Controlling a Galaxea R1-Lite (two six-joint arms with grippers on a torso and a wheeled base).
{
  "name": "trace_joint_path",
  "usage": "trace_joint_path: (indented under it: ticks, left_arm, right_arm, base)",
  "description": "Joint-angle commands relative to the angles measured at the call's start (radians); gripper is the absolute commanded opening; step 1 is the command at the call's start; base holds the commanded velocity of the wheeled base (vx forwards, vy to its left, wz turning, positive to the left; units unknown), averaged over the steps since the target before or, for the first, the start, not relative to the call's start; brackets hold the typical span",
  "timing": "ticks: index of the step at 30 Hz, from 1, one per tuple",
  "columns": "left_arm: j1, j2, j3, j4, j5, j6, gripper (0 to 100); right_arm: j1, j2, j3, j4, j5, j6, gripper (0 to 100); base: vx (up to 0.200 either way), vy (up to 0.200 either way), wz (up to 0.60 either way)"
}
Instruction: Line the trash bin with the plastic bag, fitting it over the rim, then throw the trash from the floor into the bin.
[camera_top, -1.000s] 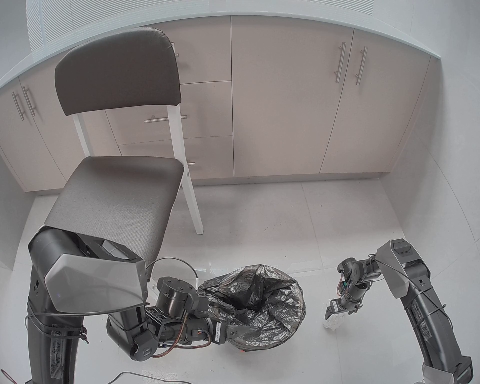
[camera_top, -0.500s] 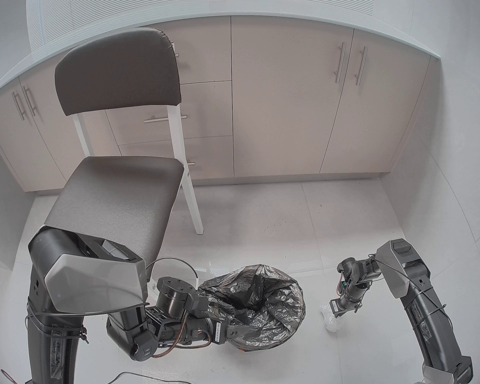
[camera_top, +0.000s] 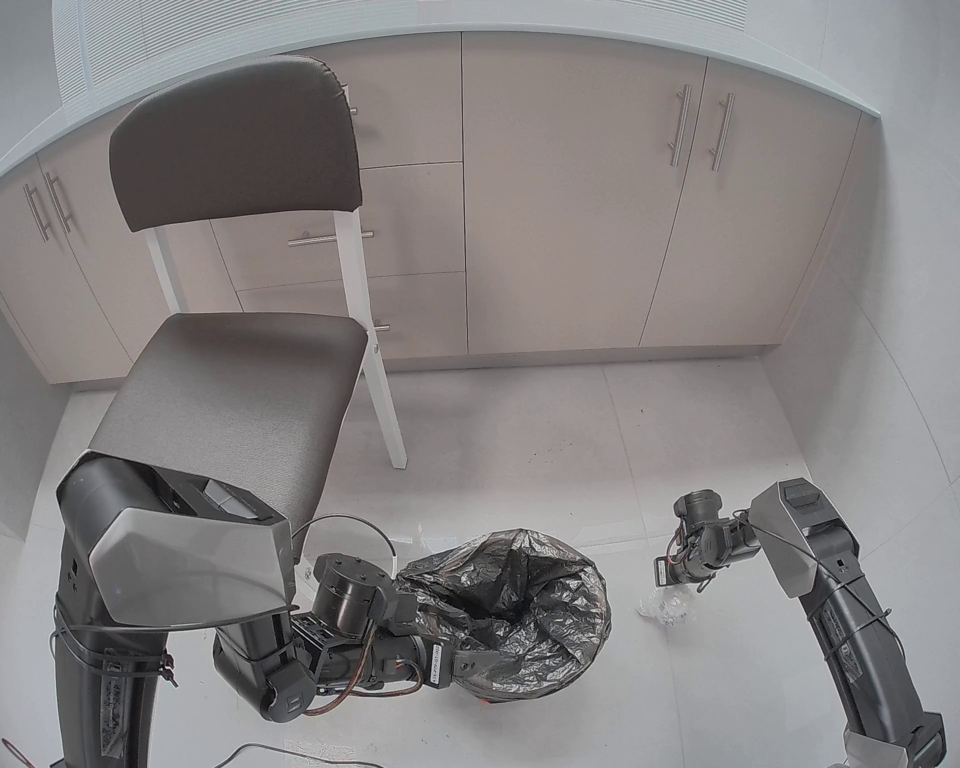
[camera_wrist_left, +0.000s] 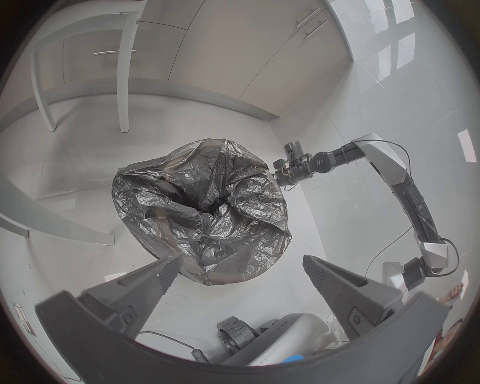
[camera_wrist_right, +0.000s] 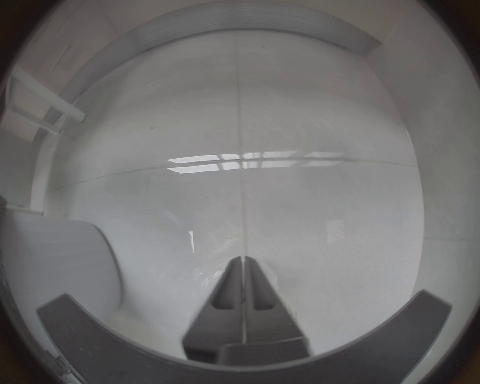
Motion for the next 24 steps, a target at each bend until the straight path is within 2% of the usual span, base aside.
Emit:
trace_joint_path:
  ticks: [1,2,4,5,6,7,10,13,24]
  left_arm:
    - [0.0,0.001,0.001,0.0,0.0,0.001,100]
    - [0.0,0.002,0.001,0.0,0.0,0.001,100]
    - [0.0,0.002,0.001,0.0,0.0,0.001,100]
    - [0.0,0.002,0.001,0.0,0.0,0.001,100]
    - [0.0,0.002,0.001,0.0,0.0,0.001,100]
    - [0.0,0.002,0.001,0.0,0.0,0.001,100]
    - [0.0,0.002,0.001,0.0,0.0,0.001,100]
    - [0.001,0.002,0.001,0.0,0.0,0.001,100]
    - [0.0,0.013,0.002,-0.039,0.0,-0.002,100]
  right_arm:
    - [0.027,0.003,-0.002,-0.046,-0.141,0.073,0]
    - [0.03,0.003,-0.002,-0.04,-0.167,0.073,0]
    - [0.03,0.003,-0.002,-0.04,-0.167,0.073,0]
    - [0.044,0.003,-0.002,0.017,-0.225,0.07,0]
    - [0.047,0.003,-0.002,0.051,-0.228,0.072,0]
    - [0.048,0.003,-0.002,0.063,-0.228,0.073,0]
    - [0.056,0.003,-0.002,0.215,-0.228,0.081,0]
    - [0.062,0.003,-0.002,0.282,-0.228,0.093,0]
    - [0.061,0.003,-0.002,0.288,-0.187,0.082,0]
  base:
    - [0.0,0.0,0.0]
    - [0.0,0.0,0.0]
    - [0.0,0.0,0.0]
    - [0.0,0.0,0.0]
    - [0.0,0.0,0.0]
    - [0.0,0.0,0.0]
    - [0.0,0.0,0.0]
    - [0.0,0.0,0.0]
    - [0.0,0.0,0.0]
